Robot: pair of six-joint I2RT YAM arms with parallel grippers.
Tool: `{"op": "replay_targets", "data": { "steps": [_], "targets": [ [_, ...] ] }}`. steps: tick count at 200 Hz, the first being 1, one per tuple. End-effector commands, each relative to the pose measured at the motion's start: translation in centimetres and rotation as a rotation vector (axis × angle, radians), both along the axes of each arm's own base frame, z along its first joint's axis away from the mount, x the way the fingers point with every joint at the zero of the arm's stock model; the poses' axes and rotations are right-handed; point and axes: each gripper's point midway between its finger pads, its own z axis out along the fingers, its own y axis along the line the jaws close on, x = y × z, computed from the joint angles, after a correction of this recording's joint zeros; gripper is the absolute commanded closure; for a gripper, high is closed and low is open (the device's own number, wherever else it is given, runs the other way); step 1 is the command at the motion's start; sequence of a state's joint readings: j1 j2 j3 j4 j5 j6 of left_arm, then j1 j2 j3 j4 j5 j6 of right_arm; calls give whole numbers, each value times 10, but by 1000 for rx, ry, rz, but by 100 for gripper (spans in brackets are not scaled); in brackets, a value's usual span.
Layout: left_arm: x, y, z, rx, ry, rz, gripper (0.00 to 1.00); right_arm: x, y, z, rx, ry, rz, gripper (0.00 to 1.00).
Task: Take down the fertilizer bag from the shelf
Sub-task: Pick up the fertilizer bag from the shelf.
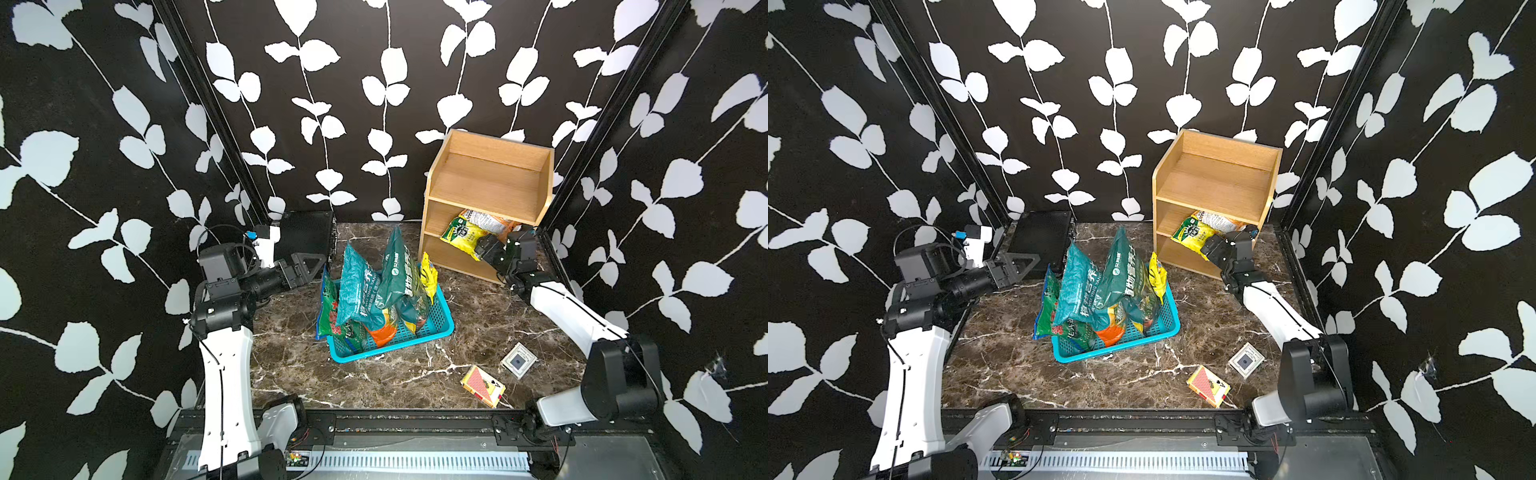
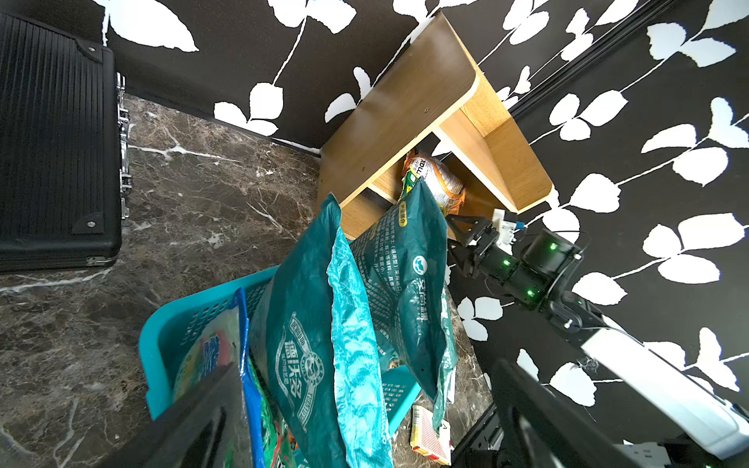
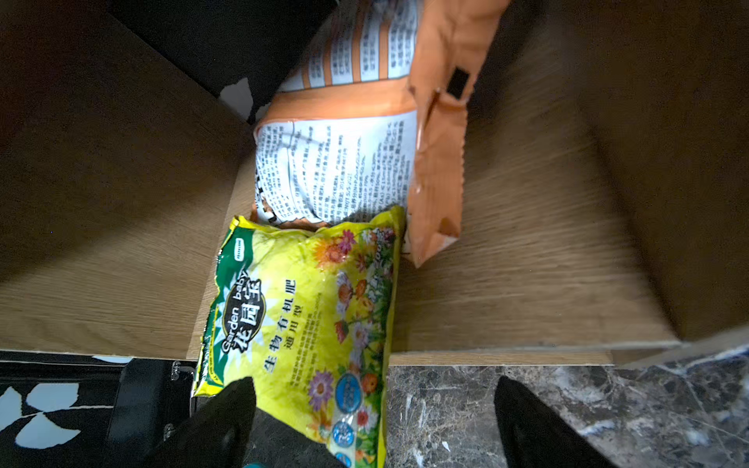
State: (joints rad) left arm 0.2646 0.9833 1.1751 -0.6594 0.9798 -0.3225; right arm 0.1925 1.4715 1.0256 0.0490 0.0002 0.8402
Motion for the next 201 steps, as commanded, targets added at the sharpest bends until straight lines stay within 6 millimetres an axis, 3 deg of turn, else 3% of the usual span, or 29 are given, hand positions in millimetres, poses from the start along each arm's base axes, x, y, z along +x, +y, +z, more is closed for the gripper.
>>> {"op": "replay_targets", "data": {
  "steps": [1, 32, 48, 50, 57, 82, 99, 114, 127, 132, 171, 201],
  "targets": [
    [-1, -1, 4, -1, -21, -8, 1, 11, 16, 8, 94, -26, 53, 6],
    [-1, -1, 4, -1, -21, -7, 1, 23, 25, -4, 142, 2, 77, 9],
    [-1, -1, 4, -1, -20, -8, 1, 27, 29, 1, 161, -8, 90, 17],
    [-1, -1, 3, -1, -20, -8, 1, 30, 30, -7, 159, 9, 90, 19],
    [-1, -1, 3, 0, -20, -9, 1, 33, 32, -9, 157, 9, 99, 29],
    [-1, -1, 3, 0, -20, -7, 1, 40, 29, 3, 114, -1, 97, 78],
    [-1, -1, 3, -1, -20, -9, 1, 42, 25, 15, 81, -29, 92, 100],
    [-2, -1, 4, 0, -21, -8, 1, 43, 26, 29, 60, -70, 109, 100],
    [-2, -1, 4, 0, -21, -9, 1, 41, 26, 27, 57, -79, 113, 100],
    [-2, -1, 4, 0, -21, -7, 1, 35, 25, 42, 62, -115, 117, 100],
    [-1, -1, 3, 1, -20, -7, 1, 12, 28, 63, 27, -147, 146, 100],
    [-1, -1, 3, -1, -20, -10, 1, -15, 35, 89, -110, -136, 174, 100]
  ]
}}
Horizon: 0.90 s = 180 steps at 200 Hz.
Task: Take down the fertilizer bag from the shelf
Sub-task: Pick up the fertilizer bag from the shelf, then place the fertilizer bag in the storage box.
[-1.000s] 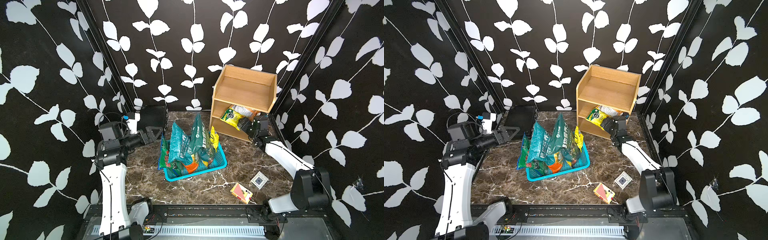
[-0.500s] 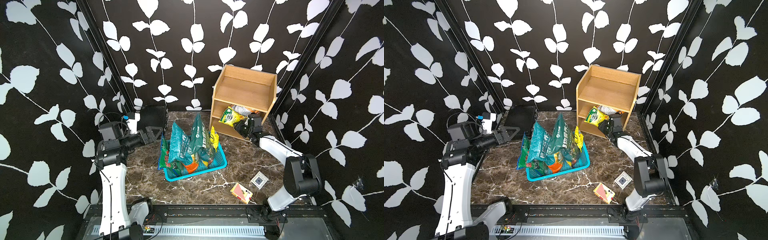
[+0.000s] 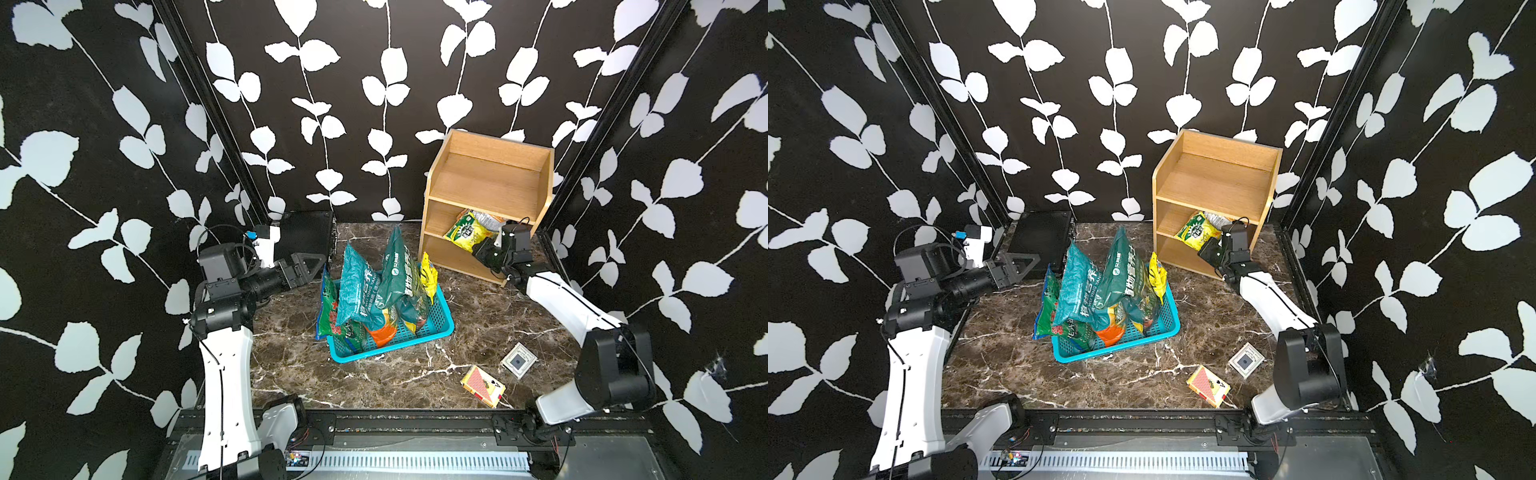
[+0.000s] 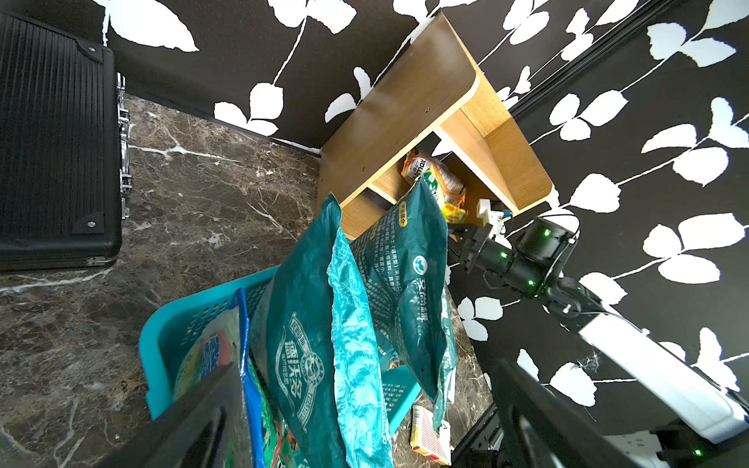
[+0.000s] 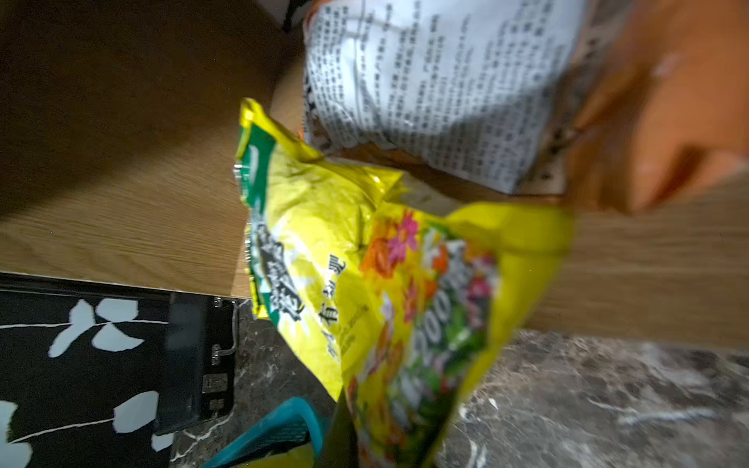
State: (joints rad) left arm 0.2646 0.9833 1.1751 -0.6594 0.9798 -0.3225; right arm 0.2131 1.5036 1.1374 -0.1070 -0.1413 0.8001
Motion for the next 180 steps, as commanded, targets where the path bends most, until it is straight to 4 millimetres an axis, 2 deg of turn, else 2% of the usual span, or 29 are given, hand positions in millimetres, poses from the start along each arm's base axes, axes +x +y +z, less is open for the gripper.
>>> {"op": "replay_targets", "data": {
  "steps": [1, 14, 18, 20, 26, 64, 84, 127, 130, 137, 180],
  "targets": [
    [-1, -1, 3, -1, -20, -9, 1, -10, 1, 85, -121, -224, 14, 100],
    [-2, -1, 3, -1, -21, -11, 1, -25, 5, 96, -207, -196, 45, 100],
    [-1, -1, 3, 0, -19, -10, 1, -31, 6, 94, -230, -177, 60, 100],
    [-1, -1, 3, 0, -20, -11, 1, -32, 8, 102, -233, -188, 68, 100],
    [-1, -1, 3, 0, -19, -9, 1, -39, 11, 108, -249, -189, 90, 100],
    [-1, -1, 3, 0, -17, -11, 1, -94, 27, 128, -370, -201, 181, 100],
    [-1, -1, 3, 4, -20, -10, 1, -118, 32, 131, -414, -200, 233, 100],
    [-1, 0, 4, 8, -21, -8, 1, -160, 56, 112, -421, -190, 448, 100],
    [-2, -1, 4, 8, -22, -9, 1, -163, 56, 101, -432, -168, 462, 100],
    [-1, -1, 5, 9, -23, -9, 1, -169, 58, 91, -441, -156, 490, 100],
    [-1, 0, 4, 10, -21, -8, 1, -194, 73, 58, -471, -125, 628, 100]
  ]
}}
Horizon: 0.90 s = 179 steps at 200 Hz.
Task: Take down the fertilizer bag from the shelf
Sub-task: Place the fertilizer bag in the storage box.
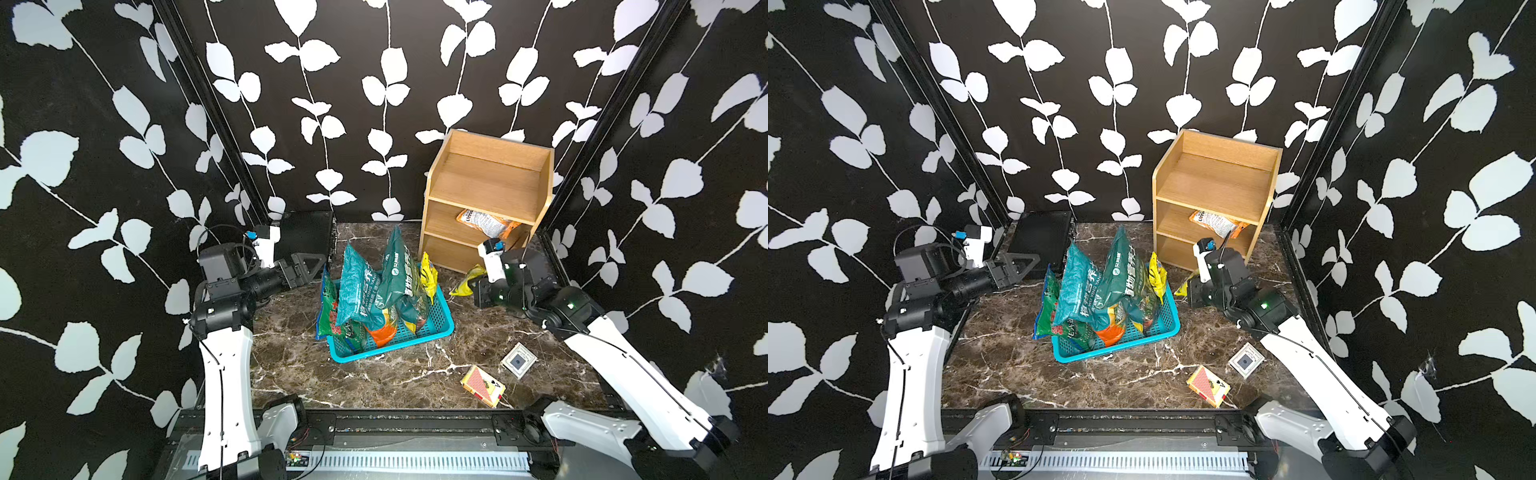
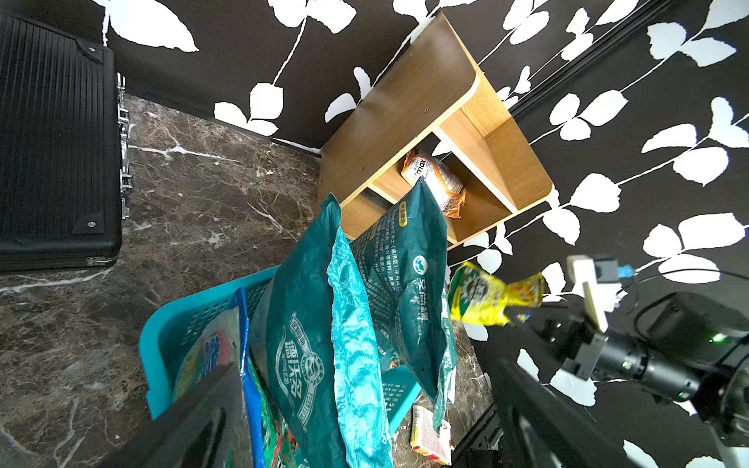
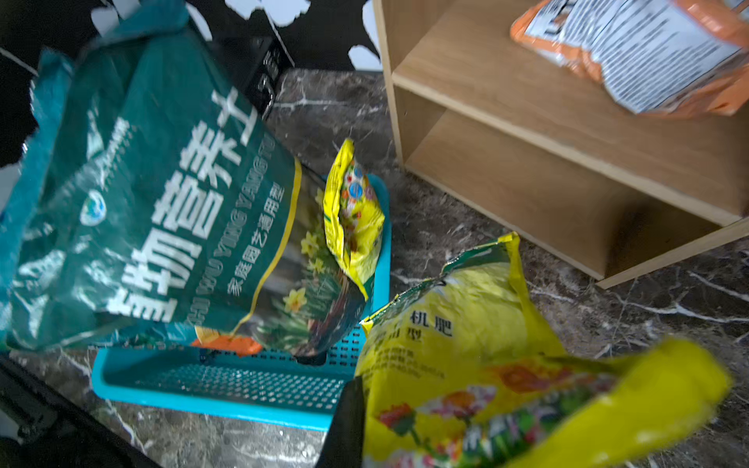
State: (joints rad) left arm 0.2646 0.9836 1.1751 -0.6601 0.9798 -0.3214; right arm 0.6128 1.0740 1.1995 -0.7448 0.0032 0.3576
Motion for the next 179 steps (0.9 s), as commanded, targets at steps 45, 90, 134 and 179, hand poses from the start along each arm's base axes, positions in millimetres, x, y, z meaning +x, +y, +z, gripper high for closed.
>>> {"op": "replay_targets", "data": {
  "steps": [45, 90, 134, 179],
  "targets": [
    [-2, 0, 4, 10, -22, -7, 1, -25, 45, -22, -103, -28, 209, 100],
    [-3, 0, 5, 12, -23, -5, 1, -23, 75, -46, -188, 5, 291, 100],
    [-2, 0, 4, 11, -22, -6, 1, -21, 105, -68, -164, 58, 392, 100],
    [-3, 0, 5, 12, -24, -7, 1, -21, 125, -89, -165, 116, 464, 98]
  ]
}}
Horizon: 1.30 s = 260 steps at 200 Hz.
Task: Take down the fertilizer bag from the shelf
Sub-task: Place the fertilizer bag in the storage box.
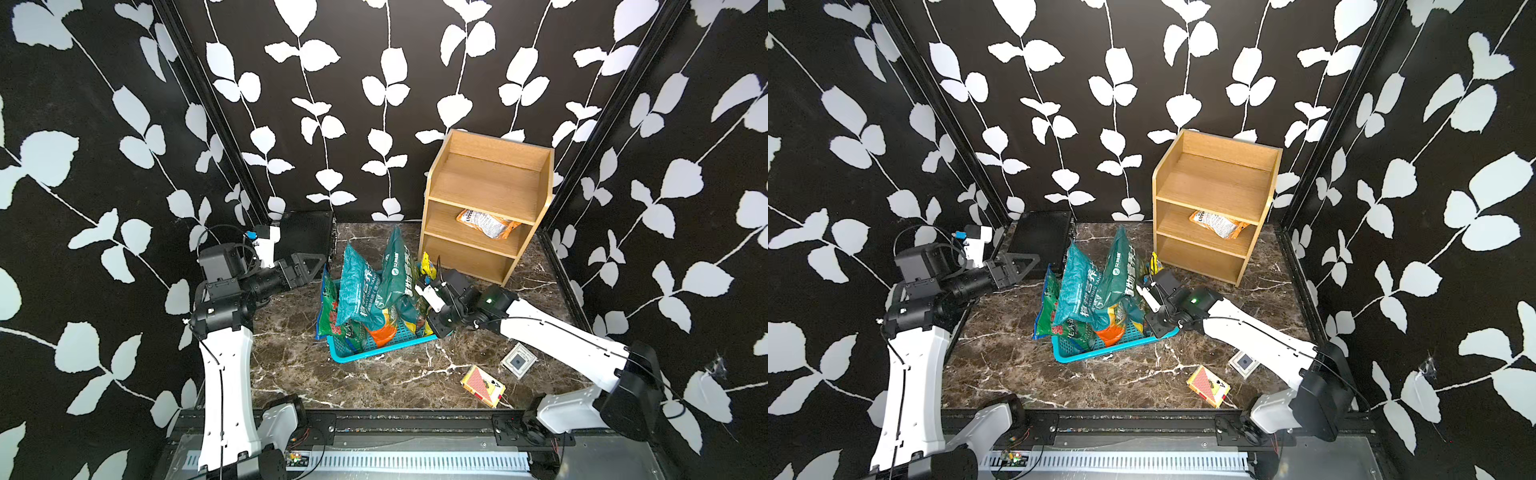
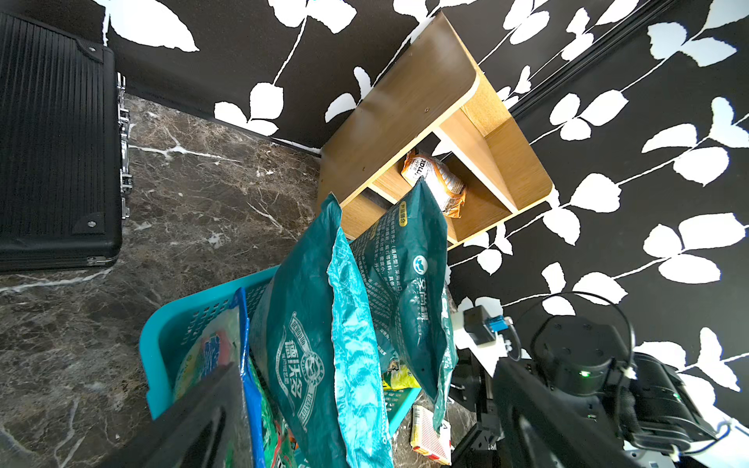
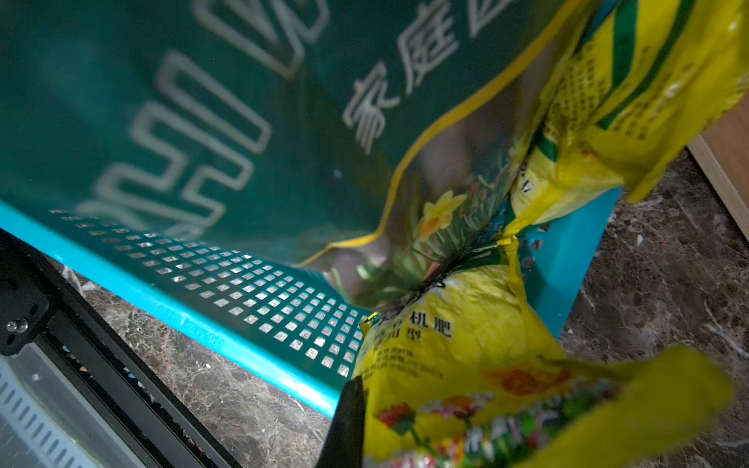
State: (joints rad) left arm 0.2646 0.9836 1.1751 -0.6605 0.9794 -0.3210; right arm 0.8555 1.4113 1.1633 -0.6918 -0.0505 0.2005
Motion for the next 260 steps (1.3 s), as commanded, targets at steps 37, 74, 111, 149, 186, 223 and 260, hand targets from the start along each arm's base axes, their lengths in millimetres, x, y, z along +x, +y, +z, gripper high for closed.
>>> {"op": "replay_targets", "data": {
  "steps": [37, 74, 111, 149, 186, 223, 260],
  "targets": [
    [-3, -1, 5, 12, -24, -6, 1, 19, 35, -4, 63, -11, 48, 96],
    [-2, 0, 4, 9, -21, -6, 1, 24, 32, -25, 64, 30, 24, 96],
    [-2, -1, 4, 9, -22, -7, 1, 22, 26, -2, 125, -13, -5, 59],
    [-3, -1, 5, 10, -24, -7, 1, 11, 7, 43, 233, -102, -50, 28],
    [-3, -1, 5, 10, -25, -7, 1, 2, -13, 69, 295, -148, -124, 27],
    [-3, 0, 4, 9, -22, -5, 1, 11, -42, 95, 348, -258, -287, 23],
    [-2, 0, 3, 2, -22, -3, 1, 45, -102, 107, 371, -427, -704, 2]
  ]
}}
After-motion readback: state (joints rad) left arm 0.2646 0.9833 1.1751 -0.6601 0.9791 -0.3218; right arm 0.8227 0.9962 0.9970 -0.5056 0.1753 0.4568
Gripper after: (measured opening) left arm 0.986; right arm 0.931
